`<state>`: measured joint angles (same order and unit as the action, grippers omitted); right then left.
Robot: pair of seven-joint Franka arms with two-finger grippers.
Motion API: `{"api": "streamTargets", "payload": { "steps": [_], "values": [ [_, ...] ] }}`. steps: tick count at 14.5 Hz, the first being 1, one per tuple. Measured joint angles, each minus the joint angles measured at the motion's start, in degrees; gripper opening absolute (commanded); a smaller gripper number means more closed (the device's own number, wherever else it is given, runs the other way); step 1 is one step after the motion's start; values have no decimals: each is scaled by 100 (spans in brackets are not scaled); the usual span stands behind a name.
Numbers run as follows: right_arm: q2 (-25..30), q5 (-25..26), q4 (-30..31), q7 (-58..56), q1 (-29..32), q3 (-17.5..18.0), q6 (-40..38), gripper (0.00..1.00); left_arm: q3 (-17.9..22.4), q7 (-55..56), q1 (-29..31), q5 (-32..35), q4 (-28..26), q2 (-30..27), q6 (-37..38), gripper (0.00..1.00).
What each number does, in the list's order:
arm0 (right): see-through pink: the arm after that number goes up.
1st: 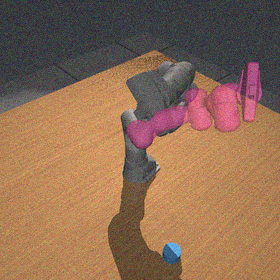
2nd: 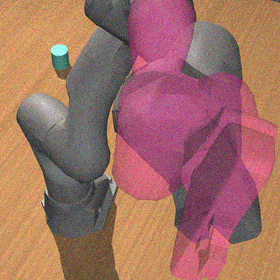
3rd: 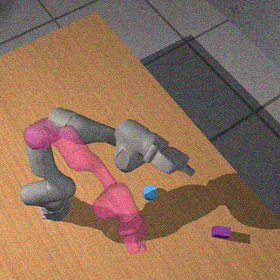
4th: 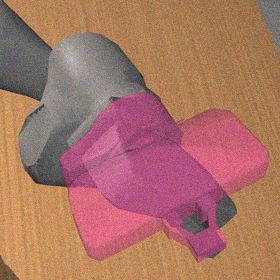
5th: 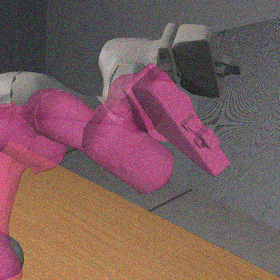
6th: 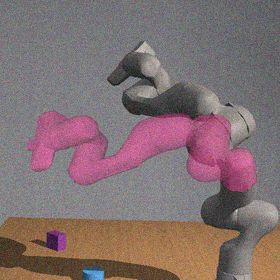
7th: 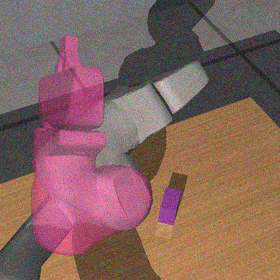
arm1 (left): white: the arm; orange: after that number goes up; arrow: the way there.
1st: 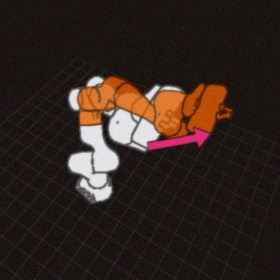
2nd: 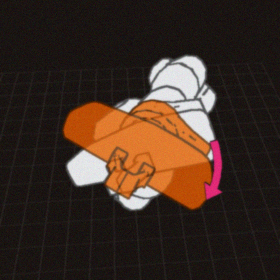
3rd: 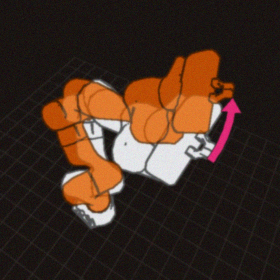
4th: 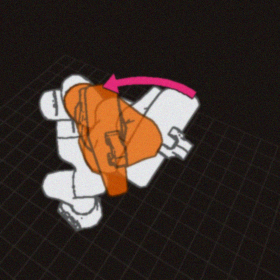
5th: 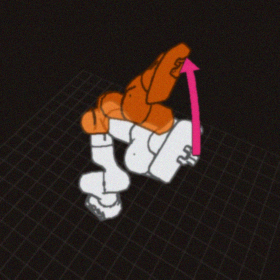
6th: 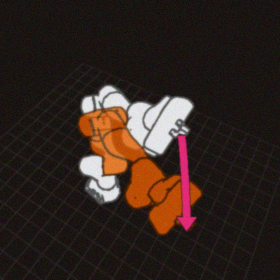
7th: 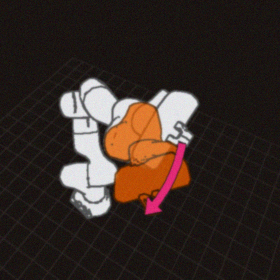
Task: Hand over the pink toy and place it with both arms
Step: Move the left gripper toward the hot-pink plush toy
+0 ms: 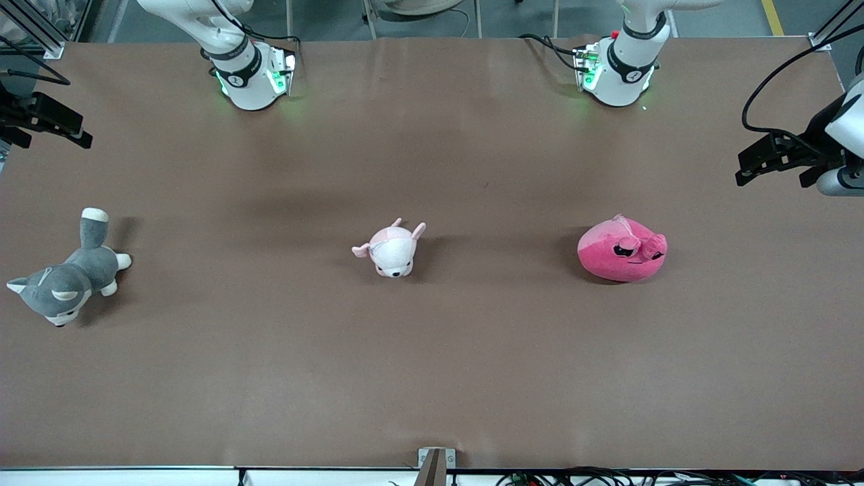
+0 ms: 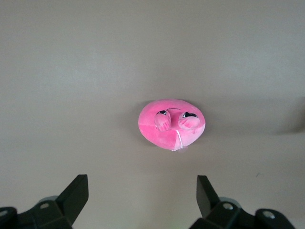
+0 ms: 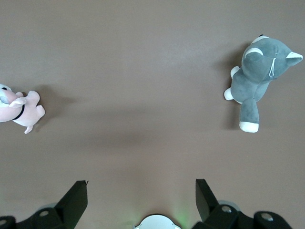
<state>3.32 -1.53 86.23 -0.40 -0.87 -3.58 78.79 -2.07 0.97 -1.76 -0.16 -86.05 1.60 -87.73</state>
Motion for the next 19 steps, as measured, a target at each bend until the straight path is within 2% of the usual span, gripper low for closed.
{"api": "streamTargets", "payload": {
  "steps": [13, 19],
  "values": [
    [0, -5, 8, 0, 2, -4, 0, 100, 6, 11, 2, 0, -26, 18, 9, 100],
    [0, -7, 12, 0, 2, -4, -4, 100, -5, 360, -43, -21, -395, 512, -131, 100]
  ]
}}
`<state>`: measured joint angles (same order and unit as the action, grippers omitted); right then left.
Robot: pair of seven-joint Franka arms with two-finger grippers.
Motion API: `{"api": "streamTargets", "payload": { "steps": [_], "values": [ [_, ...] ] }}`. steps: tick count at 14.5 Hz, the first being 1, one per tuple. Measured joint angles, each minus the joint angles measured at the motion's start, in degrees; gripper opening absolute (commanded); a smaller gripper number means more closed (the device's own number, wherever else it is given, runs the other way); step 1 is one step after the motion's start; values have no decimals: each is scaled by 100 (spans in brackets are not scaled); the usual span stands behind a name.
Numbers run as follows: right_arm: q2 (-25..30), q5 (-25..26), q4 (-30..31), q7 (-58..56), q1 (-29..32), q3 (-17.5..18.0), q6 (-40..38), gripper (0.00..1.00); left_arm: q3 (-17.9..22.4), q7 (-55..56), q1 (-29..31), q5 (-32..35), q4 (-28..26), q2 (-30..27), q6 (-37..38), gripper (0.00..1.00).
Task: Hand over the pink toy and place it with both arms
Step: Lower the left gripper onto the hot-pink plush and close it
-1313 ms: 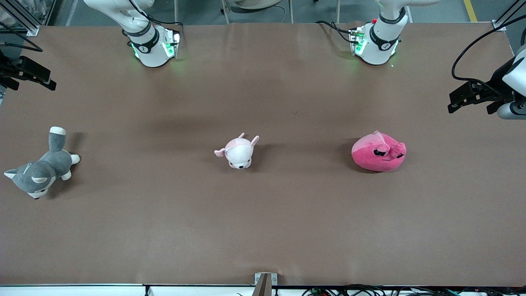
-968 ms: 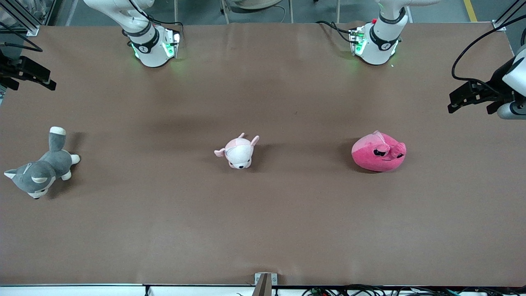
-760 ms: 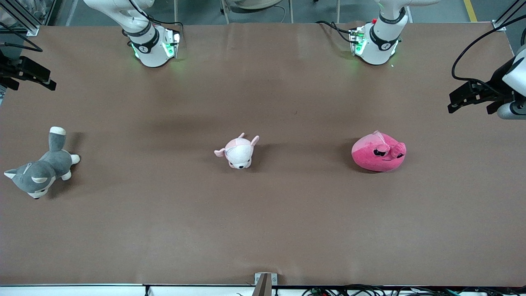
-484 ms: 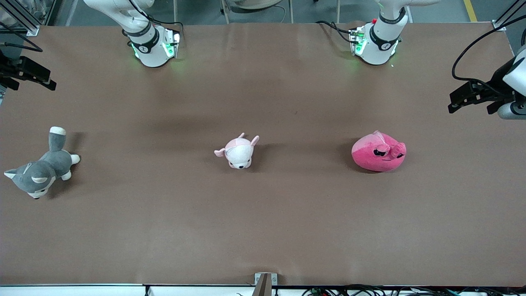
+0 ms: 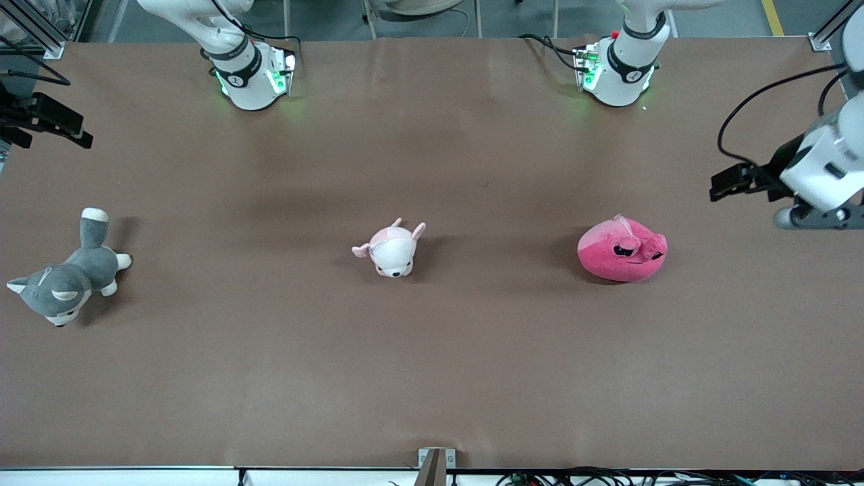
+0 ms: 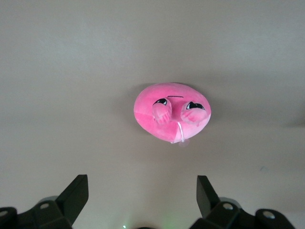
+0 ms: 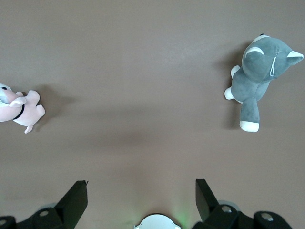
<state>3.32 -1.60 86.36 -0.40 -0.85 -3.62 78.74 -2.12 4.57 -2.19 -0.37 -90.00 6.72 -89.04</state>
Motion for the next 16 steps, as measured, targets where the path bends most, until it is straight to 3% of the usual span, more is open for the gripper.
{"api": "streamTargets", "payload": {
  "steps": [12, 16],
  "values": [
    [1, -1, -13, 10, 1, -2, 0, 100, -17, 575, -6, -390, -1785, 514, -2141, 100],
    [2, -1, -33, 10, 3, -3, 2, 100, -5, 578, -3, -391, -2068, 588, -2417, 91]
  ]
}}
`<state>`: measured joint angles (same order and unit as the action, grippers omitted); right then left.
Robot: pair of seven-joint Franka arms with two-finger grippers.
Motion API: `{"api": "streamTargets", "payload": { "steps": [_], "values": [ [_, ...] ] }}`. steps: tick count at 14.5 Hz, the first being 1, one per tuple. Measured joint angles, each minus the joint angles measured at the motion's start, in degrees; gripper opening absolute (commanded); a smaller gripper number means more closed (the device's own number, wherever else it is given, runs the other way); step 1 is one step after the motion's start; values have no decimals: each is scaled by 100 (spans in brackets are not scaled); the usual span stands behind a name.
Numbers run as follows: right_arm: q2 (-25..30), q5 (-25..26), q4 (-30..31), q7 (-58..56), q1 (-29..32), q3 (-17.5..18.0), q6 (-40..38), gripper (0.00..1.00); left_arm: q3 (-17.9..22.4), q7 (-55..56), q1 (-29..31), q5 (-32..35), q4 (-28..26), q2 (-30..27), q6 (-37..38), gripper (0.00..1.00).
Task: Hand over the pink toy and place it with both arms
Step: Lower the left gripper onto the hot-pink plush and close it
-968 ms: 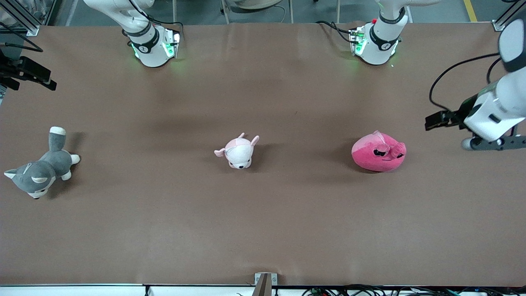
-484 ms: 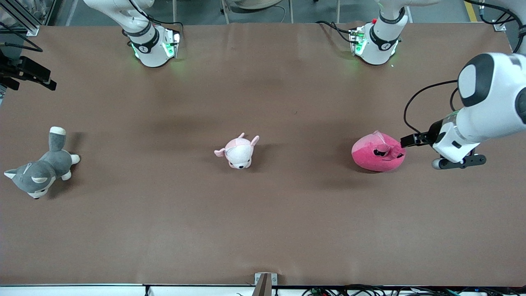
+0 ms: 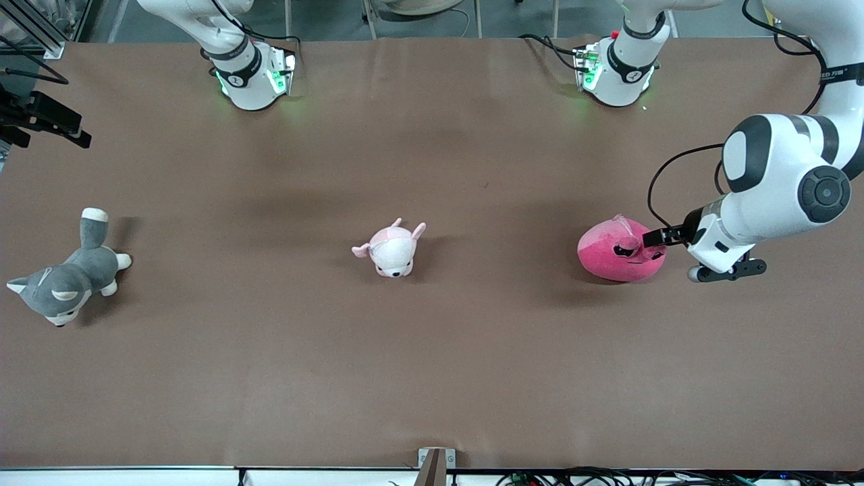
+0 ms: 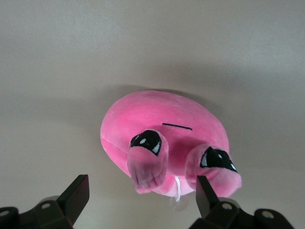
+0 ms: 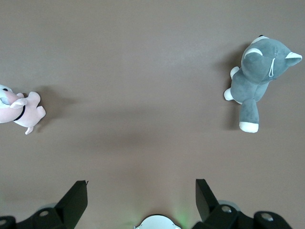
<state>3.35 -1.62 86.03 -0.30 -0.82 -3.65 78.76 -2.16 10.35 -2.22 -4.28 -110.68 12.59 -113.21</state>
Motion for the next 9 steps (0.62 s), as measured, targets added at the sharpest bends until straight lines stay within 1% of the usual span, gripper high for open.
{"api": "streamTargets", "payload": {
  "steps": [2, 5, 8, 9],
  "values": [
    [0, 1, 0, 0, 0, 0, 10, 100, 10, 1, 6, 0, -38, 84, -38, 83],
    [-2, 1, 0, 1, 1, 0, 36, 100, 11, 2, 11, 0, -39, 211, -207, 65],
    [-58, 2, 10, 1, 7, -1, 109, 100, 11, 10, 12, -1, -39, 288, -279, 37],
    [-114, 3, 18, 1, 11, -5, 159, 100, 11, 50, 12, -1, -39, 298, -298, 26]
  ]
}}
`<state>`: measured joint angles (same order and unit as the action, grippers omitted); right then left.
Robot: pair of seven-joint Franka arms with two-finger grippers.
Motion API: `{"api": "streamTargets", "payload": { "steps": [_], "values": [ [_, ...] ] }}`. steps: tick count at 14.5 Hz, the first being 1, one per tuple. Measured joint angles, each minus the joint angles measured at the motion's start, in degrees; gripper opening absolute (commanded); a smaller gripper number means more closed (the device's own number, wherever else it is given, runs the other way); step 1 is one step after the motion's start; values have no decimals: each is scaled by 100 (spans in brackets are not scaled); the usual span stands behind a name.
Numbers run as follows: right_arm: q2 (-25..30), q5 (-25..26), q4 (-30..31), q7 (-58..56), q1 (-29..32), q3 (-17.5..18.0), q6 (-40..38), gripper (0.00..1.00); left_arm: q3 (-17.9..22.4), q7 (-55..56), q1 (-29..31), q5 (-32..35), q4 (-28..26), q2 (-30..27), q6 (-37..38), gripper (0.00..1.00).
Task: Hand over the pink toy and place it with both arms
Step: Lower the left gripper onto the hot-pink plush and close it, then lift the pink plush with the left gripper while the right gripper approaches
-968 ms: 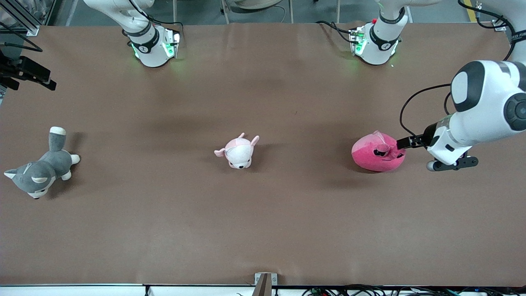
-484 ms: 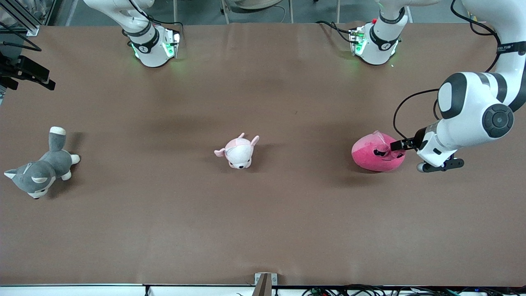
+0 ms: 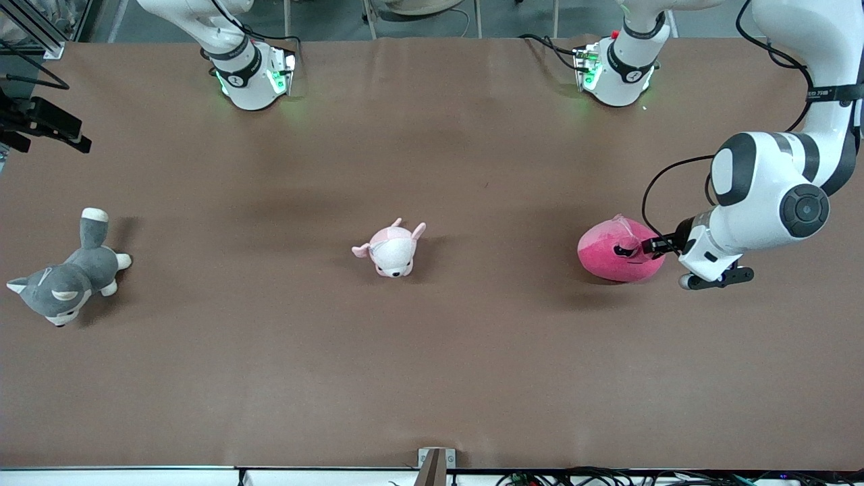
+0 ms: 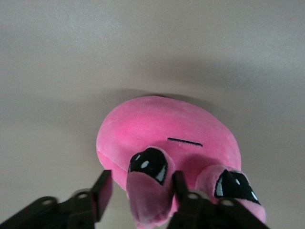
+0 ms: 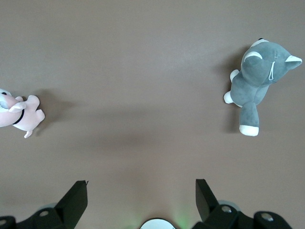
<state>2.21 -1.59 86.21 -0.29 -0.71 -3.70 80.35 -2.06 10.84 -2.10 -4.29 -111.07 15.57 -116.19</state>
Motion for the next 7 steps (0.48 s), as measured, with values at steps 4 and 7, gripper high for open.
{"api": "streamTargets", "payload": {
  "steps": [4, 7],
  "values": [
    [-450, 0, 37, 0, 106, -25, 313, 100, -9, 395, -13, 0, 6, 3, -34, 9],
    [-934, 0, 47, -3, 242, -42, 374, 100, -71, 767, -37, -2, 108, -14, -4, 8]
  ]
}}
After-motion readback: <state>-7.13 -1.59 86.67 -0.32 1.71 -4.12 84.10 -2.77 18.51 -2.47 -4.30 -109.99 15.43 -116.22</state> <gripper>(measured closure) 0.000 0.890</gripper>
